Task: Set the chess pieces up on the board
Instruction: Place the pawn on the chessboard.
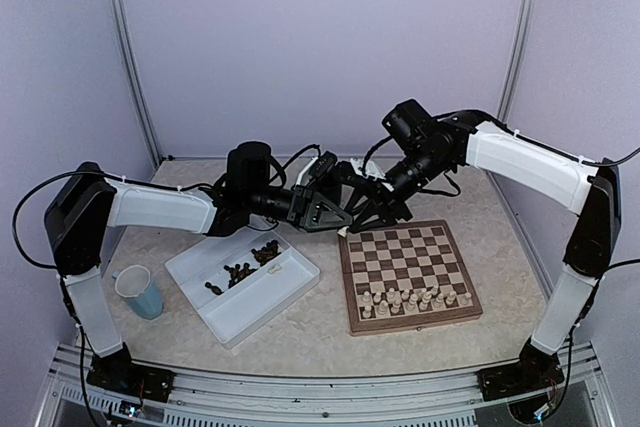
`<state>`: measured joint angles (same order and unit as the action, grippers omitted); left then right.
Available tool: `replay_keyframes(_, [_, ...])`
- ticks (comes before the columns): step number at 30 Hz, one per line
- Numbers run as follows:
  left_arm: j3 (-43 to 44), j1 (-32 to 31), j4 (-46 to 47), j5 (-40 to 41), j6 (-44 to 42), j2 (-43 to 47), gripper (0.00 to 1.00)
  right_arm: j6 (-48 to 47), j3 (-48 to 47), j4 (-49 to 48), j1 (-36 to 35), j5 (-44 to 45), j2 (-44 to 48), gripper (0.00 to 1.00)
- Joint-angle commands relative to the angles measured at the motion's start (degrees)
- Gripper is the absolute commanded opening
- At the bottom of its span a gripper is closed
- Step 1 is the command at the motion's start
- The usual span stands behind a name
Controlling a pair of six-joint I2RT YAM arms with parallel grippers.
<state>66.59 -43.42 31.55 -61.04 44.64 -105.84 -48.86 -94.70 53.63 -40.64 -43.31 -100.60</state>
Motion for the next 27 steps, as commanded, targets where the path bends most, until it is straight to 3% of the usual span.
replay_keyframes(1, [1.3, -0.7, -5.9, 18.8, -10.6, 0.4, 0.01, -2.3, 3.1, 0.0, 0.3, -3.1, 2.1, 0.38])
replay_keyframes(5, [0.2, -3.2, -6.7, 32.3, -19.7, 1.4, 0.00, -5.2, 7.6, 3.0, 8.4, -2.9, 4.7, 0.44])
replay_keyframes(11, [-4.1, -7.9, 5.2, 47.8, -29.3, -1.7, 0.00, -3.3, 17.0, -0.7, 15.3, 1.6, 9.9, 0.47])
replay_keyframes(12, [-4.4, -8.4, 6.5, 49.2, -30.1, -2.8, 0.00, -2.2, 17.8, -1.5, 16.0, 1.8, 10.4, 0.56])
replay_keyframes(13, [-4.9, -8.9, 8.1, 50.3, -30.6, -3.7, 0.00, -1.2, 18.6, -2.3, 17.0, 1.9, 11.0, 0.91])
replay_keyframes(14, [-5.6, -9.2, 9.8, 51.0, -30.9, -5.2, 0.00, -0.1, 19.3, -3.4, 17.5, 2.1, 11.7, 0.98])
replay_keyframes(27, [-11.3, -14.2, 26.0, 54.8, -35.0, -16.8, 0.00, 6.4, 22.5, -8.9, 18.8, 5.0, 12.3, 0.99])
